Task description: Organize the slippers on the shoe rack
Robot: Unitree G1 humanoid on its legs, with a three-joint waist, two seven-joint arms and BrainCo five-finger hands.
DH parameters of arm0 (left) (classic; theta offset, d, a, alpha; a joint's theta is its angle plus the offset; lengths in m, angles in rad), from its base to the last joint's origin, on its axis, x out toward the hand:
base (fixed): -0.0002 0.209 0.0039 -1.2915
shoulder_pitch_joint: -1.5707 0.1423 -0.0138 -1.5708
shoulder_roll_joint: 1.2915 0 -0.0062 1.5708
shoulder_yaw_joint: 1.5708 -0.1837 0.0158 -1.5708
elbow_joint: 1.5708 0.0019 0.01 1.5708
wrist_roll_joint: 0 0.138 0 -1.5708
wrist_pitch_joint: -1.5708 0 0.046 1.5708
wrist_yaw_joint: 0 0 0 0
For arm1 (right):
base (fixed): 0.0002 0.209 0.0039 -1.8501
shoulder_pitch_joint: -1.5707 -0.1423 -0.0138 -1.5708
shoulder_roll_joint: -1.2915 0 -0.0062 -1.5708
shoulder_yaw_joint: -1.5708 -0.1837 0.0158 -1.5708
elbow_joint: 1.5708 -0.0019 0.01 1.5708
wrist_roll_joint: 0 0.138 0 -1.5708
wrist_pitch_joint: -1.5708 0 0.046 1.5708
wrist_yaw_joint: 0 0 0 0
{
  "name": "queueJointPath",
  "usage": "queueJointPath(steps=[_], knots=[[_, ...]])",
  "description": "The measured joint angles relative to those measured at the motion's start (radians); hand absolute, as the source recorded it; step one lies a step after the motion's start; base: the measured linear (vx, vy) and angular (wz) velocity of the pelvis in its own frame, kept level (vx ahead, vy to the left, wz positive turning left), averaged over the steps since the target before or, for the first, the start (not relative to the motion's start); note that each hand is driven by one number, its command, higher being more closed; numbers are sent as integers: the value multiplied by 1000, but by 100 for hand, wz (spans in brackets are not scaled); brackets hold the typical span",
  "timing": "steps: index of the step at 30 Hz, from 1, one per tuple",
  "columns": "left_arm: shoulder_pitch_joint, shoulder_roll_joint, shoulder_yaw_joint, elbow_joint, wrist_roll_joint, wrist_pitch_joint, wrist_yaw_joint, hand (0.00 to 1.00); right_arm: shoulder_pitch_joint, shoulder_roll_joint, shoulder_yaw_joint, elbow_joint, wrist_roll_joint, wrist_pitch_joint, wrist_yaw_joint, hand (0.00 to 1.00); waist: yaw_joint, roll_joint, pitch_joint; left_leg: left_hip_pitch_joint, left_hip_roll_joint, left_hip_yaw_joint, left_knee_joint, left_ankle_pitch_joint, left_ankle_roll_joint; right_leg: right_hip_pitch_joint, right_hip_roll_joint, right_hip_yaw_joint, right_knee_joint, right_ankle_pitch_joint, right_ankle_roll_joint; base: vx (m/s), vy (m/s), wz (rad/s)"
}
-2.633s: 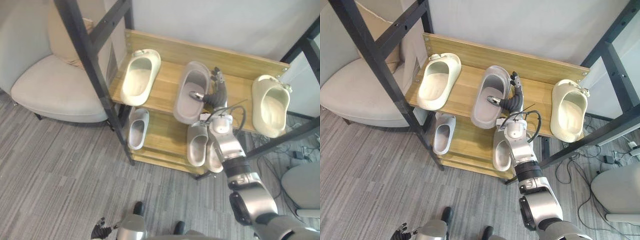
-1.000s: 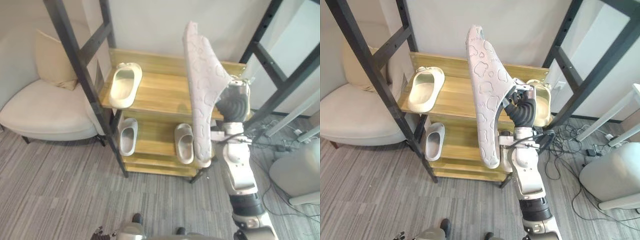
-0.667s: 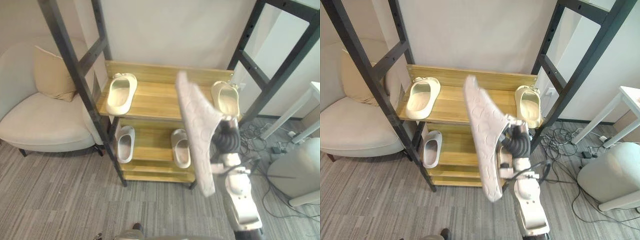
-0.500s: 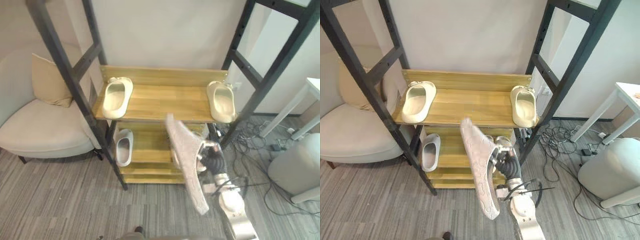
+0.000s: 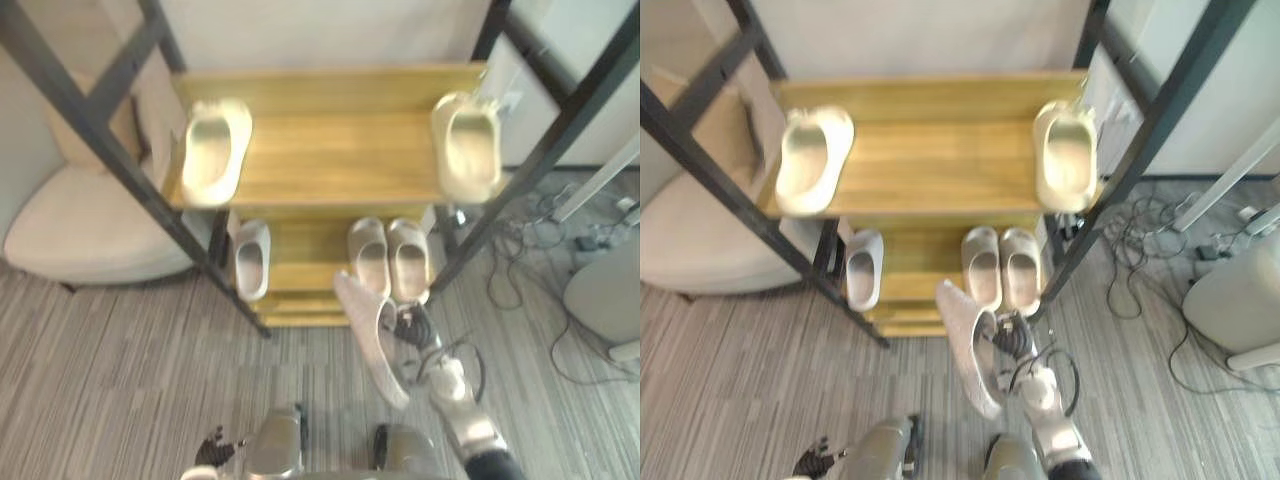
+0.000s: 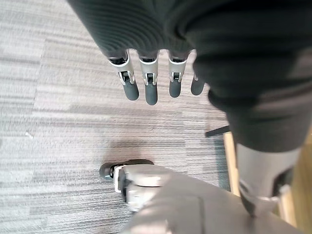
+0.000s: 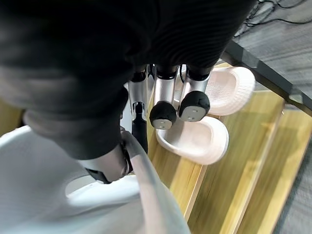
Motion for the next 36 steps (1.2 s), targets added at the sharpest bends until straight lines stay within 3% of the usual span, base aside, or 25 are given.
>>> queueJointPath(steps=[5,9,12,19,28,36], knots=[[-13,-9,-28,-58,-39,-6,18,0,-184,3,-3,1,-4,8,-66,100,42,-11,52,-159,-4,-11,147,-40,-7,-151,-39,-10,173,-54,-3,-146,0,10],[-29,-11,-24,-73,-39,-6,21,0,-335,-5,-6,2,-34,15,-119,100,45,-11,61,-317,2,-24,302,-73,0,-294,-53,-7,320,-93,-15,-61,37,3],[-75,-16,-14,-90,-56,-5,37,0,-442,-26,-20,1,-38,22,-155,100,56,-18,106,-404,-5,-31,397,-97,3,-376,-79,-9,423,-129,-15,-80,56,8],[-115,-56,34,-194,-94,-7,62,0,-631,-52,-96,7,-73,79,-239,100,97,-17,135,-620,-24,-57,543,-110,6,-571,-117,-13,583,-168,-21,-50,58,10],[-147,-86,57,-211,-115,-26,82,0,-832,-98,-126,260,-118,147,-299,100,131,-15,136,-742,-37,-61,570,-92,-4,-688,-154,-20,633,-177,-20,-6,25,6],[-200,-86,50,-209,-116,-29,99,0,-972,-140,-126,429,-118,169,-317,100,139,-14,136,-786,-59,-83,588,-88,-10,-719,-178,-38,666,-194,-37,44,-16,10]])
